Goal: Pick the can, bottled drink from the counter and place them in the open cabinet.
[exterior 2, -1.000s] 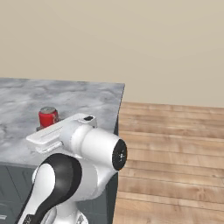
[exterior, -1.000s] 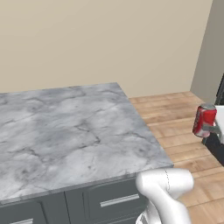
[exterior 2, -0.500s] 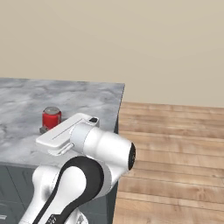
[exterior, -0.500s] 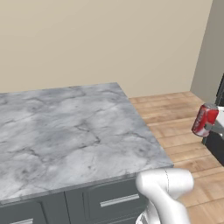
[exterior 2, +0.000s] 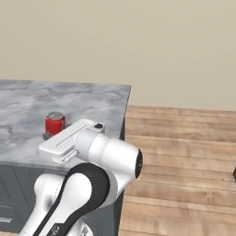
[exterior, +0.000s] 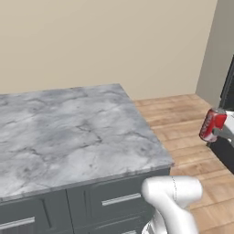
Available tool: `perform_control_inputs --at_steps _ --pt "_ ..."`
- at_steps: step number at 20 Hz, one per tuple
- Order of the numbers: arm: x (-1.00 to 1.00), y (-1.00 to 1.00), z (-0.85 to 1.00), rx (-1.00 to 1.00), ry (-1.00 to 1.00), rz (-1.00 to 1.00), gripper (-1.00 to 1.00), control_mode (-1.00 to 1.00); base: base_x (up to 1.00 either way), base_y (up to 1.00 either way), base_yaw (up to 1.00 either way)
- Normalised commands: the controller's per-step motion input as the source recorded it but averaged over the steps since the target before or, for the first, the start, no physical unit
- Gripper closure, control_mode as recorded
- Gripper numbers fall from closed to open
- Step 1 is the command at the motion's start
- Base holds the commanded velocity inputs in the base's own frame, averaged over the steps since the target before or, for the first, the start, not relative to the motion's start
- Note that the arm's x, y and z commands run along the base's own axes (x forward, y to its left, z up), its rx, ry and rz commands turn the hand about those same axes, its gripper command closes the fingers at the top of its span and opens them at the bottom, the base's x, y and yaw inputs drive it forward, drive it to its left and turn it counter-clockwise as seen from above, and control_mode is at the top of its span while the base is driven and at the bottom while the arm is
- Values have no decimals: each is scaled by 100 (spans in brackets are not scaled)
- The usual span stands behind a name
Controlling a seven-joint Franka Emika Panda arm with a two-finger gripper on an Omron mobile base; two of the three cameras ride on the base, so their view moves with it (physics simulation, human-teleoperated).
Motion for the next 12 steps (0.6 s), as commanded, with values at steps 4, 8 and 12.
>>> perform_control_inputs --at_steps 4,8,12 --pt "0 0 0 0 0 0 100 100 -48 -12 -56" --pt "0 0 0 0 0 0 100 100 -30 -1 -63" --pt "0 0 0 0 0 0 100 100 -18 0 -67"
